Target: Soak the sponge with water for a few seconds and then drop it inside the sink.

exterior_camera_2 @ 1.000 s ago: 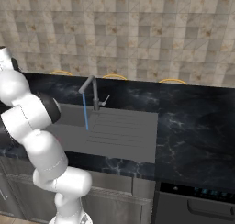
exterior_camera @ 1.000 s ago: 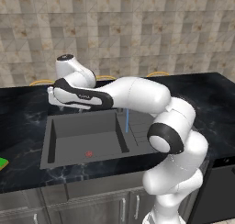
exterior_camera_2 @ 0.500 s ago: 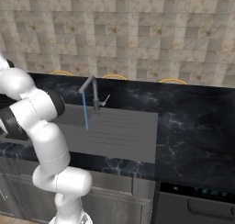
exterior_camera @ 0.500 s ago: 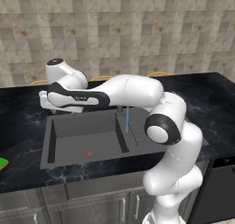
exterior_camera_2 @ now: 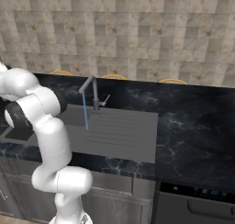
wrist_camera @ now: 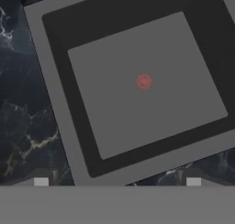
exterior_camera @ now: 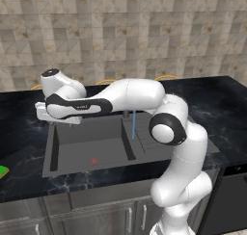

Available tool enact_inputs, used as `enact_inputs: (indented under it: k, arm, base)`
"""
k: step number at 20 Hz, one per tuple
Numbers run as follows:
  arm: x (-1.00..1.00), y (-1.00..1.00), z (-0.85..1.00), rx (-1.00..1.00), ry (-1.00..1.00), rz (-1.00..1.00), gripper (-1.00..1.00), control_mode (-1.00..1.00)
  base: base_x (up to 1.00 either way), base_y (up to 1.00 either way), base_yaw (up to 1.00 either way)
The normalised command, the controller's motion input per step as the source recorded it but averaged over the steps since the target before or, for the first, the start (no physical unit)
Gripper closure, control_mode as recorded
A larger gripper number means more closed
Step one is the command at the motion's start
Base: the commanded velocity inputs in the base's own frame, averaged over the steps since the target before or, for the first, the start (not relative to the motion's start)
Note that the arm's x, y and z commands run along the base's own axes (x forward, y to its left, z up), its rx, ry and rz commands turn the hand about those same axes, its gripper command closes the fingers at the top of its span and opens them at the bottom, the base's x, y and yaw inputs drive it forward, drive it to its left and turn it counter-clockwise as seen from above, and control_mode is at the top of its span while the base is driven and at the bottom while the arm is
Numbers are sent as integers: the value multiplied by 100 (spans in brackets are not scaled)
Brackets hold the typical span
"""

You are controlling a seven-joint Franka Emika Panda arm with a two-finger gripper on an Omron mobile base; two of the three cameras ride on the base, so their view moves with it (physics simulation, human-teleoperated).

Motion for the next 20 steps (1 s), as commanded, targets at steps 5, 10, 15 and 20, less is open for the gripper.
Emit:
enact_inputs:
  k: [5,10,15,20]
  arm:
    - [-1,16,-1,1,0,5,-100,-100]
    - [0,9,0,4,0,5,-100,-100]
    - [0,18,0,2,0,5,-100,-100]
    - [-1,20,0,2,0,5,-100,-100]
  base:
    - [0,0,0]
    - [0,0,0]
    - [0,0,0]
    - [0,0,0]
